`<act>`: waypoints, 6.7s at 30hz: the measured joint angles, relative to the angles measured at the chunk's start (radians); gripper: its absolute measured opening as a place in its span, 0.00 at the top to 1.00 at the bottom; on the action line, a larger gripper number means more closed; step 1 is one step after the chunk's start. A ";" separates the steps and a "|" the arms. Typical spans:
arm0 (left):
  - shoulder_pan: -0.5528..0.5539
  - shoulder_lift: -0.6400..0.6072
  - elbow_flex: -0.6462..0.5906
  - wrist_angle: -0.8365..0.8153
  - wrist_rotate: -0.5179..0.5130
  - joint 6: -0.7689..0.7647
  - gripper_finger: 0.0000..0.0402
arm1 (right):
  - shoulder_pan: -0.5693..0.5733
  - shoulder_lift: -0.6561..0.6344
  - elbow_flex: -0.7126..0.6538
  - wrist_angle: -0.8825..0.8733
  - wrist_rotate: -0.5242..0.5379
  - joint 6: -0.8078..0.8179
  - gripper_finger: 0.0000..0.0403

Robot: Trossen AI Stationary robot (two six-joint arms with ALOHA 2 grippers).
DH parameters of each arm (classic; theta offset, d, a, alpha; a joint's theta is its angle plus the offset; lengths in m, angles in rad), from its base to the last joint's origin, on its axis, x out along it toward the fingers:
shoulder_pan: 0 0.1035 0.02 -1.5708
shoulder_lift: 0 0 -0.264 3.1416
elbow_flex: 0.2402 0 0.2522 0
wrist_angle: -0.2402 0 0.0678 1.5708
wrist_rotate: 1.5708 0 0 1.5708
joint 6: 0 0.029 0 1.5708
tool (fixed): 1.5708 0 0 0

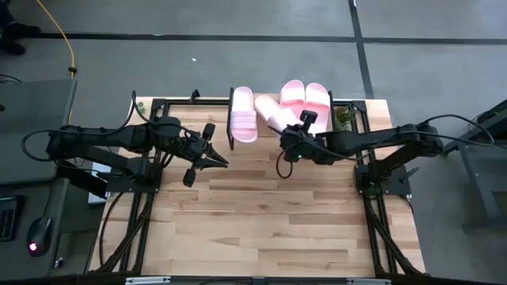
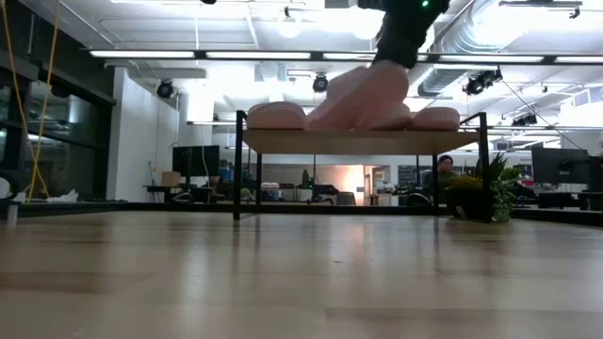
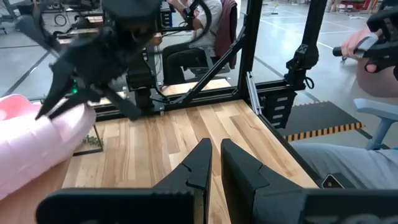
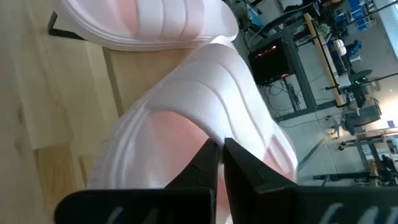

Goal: Pick and place slides into the shelf
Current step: Adjust the pink slippers on the shelf, then return to Home Position

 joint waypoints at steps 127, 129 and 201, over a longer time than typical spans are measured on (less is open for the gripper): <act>0.000 0.000 0.000 -0.006 0.008 -0.008 0.94 | -0.170 0.266 0.217 0.115 -0.442 -0.002 0.67; 0.000 0.000 0.000 -0.005 0.008 -0.008 0.94 | -0.164 0.266 0.217 0.109 -0.423 -0.002 0.67; 0.001 -0.347 -0.391 0.215 -0.157 -0.044 0.94 | 0.052 -0.999 -0.831 0.840 -0.704 0.069 0.67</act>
